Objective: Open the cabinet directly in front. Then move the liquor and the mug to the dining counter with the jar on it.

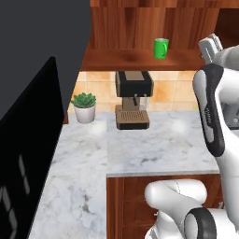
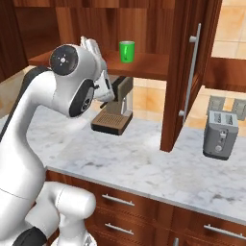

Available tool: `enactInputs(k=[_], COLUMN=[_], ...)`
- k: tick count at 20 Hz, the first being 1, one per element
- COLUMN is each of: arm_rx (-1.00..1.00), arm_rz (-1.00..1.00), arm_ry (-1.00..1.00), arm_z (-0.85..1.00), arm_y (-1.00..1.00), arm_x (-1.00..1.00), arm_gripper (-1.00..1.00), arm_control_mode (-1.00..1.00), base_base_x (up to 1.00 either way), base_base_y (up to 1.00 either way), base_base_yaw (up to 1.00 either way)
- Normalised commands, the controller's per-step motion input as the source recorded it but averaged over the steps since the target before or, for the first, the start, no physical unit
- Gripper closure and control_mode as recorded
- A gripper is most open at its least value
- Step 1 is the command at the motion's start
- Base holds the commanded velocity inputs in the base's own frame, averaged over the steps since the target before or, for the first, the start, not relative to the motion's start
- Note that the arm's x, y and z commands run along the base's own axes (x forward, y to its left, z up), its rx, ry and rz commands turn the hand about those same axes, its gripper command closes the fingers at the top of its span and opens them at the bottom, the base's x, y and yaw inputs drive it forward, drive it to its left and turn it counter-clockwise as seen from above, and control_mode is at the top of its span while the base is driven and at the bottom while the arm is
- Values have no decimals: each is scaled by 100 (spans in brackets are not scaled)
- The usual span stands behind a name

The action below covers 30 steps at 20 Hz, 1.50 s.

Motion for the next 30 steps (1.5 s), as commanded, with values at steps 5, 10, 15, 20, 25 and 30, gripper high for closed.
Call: enactInputs(k=[5, 10, 15, 20, 25, 30], arm_rx=[-21, -22, -26, -39, -30, -11], arm_rz=[34, 35, 31, 8, 0, 0], arm_ry=[-2, -2, -2, -18, -12, 0], arm_z=[23, 16, 2, 4, 1, -1], arm_y=[12, 24, 29, 10, 6, 0], arm_x=[0, 1, 3, 0, 5, 33], arm_gripper=[-100, -100, -100, -100, -100, -100], arm_control_mode=[-100, -100, -100, -100, -100, -100], base_base_x=[0, 0, 0, 0, 0, 0], base_base_y=[0, 0, 0, 0, 0, 0], base_base_yaw=[0, 0, 0, 0, 0, 0])
